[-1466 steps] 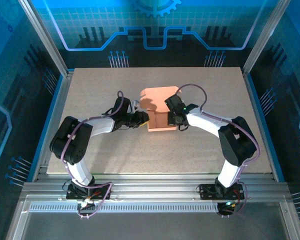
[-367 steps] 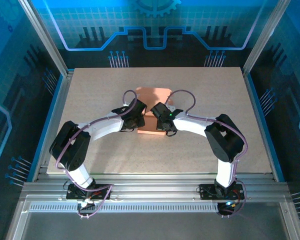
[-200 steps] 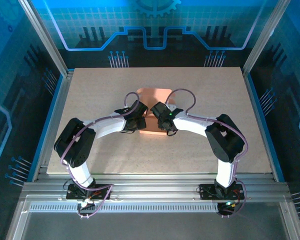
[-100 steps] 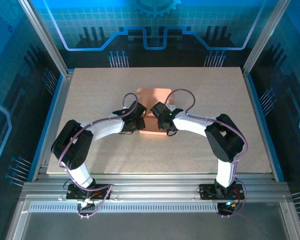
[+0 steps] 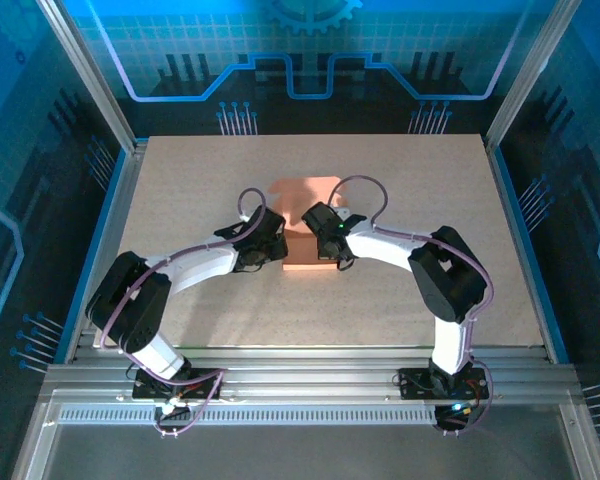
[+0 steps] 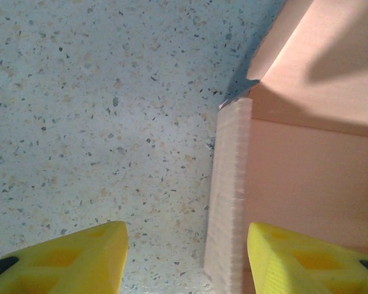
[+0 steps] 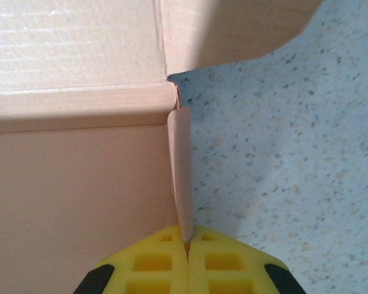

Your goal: Fold the paper box

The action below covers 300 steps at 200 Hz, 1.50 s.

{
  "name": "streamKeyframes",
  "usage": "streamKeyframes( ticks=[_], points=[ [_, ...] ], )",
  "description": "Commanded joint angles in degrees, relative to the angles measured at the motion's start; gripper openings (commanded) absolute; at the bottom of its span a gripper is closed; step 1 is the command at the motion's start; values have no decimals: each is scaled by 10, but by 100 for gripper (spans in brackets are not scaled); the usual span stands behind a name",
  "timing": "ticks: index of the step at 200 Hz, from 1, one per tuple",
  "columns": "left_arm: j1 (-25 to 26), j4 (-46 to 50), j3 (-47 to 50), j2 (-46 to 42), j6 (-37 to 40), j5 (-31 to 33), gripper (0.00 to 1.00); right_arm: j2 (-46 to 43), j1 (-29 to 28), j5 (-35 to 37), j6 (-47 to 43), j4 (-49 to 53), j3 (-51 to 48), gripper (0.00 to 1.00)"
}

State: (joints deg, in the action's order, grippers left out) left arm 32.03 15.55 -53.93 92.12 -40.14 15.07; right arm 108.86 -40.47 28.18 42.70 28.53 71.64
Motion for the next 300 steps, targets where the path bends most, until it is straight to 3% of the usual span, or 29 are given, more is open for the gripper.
streamKeyframes(
  ticks=[1,65,101,144,185,231,275,300],
  points=[
    [-5,-18,13,-28,2,-11,55,35,-7,76,-42,74,23,0],
    [-32,-40,46,-53,2,-32,55,139,-39,200,-47,201,101,0],
    [-40,-45,56,-62,4,-36,55,181,-44,198,-38,220,123,0],
    [-40,-44,57,-66,6,-38,55,90,-37,165,-53,141,80,0],
    [-40,-41,50,-64,9,-44,55,5,-12,119,-71,87,48,34],
    [-40,-41,47,-59,10,-48,54,-48,19,53,-83,44,12,49],
    [-40,-54,55,-62,18,-54,55,-59,41,6,-104,3,-22,52],
    [-40,-86,73,-94,49,-68,67,-99,44,-28,-167,-57,-58,60]
  ],
)
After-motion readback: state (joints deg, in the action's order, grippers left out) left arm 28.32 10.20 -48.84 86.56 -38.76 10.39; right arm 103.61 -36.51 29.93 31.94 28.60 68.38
